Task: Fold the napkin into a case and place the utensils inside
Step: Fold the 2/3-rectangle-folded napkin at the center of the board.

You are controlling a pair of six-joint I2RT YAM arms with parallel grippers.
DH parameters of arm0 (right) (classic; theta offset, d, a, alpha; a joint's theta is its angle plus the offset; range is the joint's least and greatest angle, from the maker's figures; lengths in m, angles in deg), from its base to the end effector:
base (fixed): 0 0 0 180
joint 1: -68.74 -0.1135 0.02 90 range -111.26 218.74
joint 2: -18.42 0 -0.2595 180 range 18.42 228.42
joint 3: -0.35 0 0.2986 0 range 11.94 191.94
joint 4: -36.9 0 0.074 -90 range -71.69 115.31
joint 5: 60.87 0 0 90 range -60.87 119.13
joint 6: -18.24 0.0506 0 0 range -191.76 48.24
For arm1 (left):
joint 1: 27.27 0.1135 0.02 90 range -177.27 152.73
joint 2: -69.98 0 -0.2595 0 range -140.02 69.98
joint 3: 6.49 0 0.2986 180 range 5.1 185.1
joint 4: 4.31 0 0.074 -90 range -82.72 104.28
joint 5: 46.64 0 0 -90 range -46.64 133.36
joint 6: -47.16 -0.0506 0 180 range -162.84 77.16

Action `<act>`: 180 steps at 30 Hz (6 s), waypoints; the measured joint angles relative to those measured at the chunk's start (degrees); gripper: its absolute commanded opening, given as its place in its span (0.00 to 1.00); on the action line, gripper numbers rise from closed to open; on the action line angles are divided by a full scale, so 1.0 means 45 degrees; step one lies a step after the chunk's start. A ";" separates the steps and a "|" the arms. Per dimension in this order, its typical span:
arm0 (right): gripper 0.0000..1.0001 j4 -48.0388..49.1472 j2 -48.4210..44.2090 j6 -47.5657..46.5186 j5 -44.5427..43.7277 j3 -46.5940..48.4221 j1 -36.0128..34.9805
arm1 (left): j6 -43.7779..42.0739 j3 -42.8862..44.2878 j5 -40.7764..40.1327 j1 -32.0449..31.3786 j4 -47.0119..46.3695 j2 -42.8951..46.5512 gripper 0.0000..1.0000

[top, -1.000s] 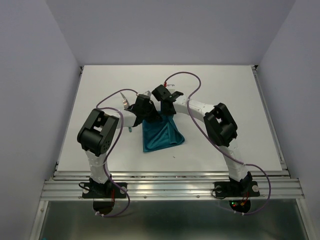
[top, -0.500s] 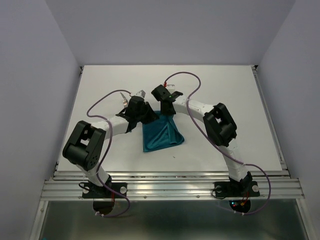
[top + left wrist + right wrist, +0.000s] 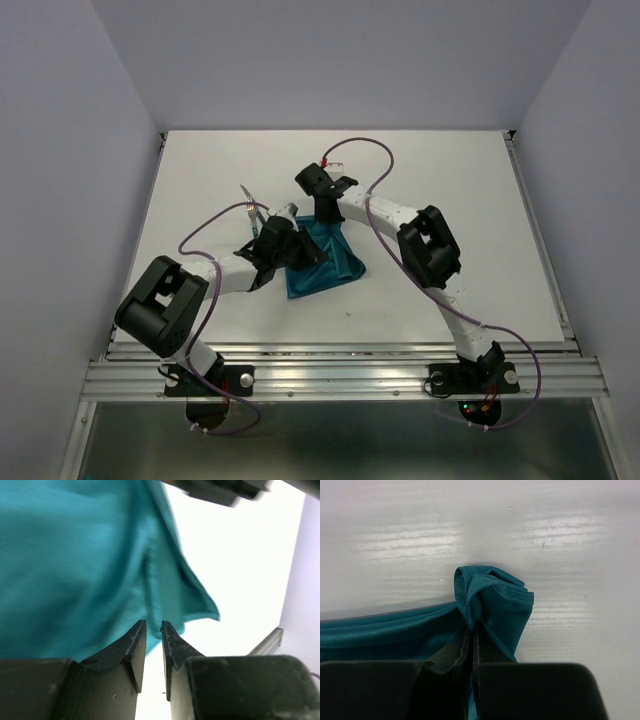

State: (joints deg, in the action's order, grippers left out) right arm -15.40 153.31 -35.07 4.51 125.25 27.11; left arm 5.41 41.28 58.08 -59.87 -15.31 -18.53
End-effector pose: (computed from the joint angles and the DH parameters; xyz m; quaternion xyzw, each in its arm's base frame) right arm 0.4274 0.3516 0.1393 0.0101 0.9499 -0.0128 0.3121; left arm 0.2848 -0.1974 0.1171 -0.0531 0.8585 -0.4072 0.3071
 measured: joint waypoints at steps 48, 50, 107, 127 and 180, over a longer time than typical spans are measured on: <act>0.01 -0.0136 0.0767 0.0223 -0.0568 0.1112 0.0073 | 0.1778 0.3070 -0.2409 -0.1545 -0.0078 -0.2968 0.47; 0.01 -0.0112 0.0767 0.0223 -0.0568 0.1103 0.0078 | 0.1841 0.3138 -0.2521 -0.1569 -0.0068 -0.3065 0.45; 0.08 0.0379 0.0461 0.0185 -0.0578 0.0461 0.0044 | 0.0733 0.1821 -0.3570 -0.1044 0.0748 -0.1807 0.00; 0.41 0.0131 -0.0413 -0.0471 0.0272 -0.0602 0.0165 | 0.0238 0.1559 -0.2880 -0.0884 0.0797 -0.1792 0.00; 0.90 0.5008 -0.5532 0.0918 0.4697 -0.8811 0.3075 | -0.0243 0.1486 -0.2346 -0.0563 0.1282 -0.1549 0.00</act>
State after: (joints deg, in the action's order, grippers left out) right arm 7.14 128.41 -30.94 25.64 85.61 40.95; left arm 4.32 47.97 47.52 -62.40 -9.54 -25.50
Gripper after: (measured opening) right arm 0.888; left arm 0.017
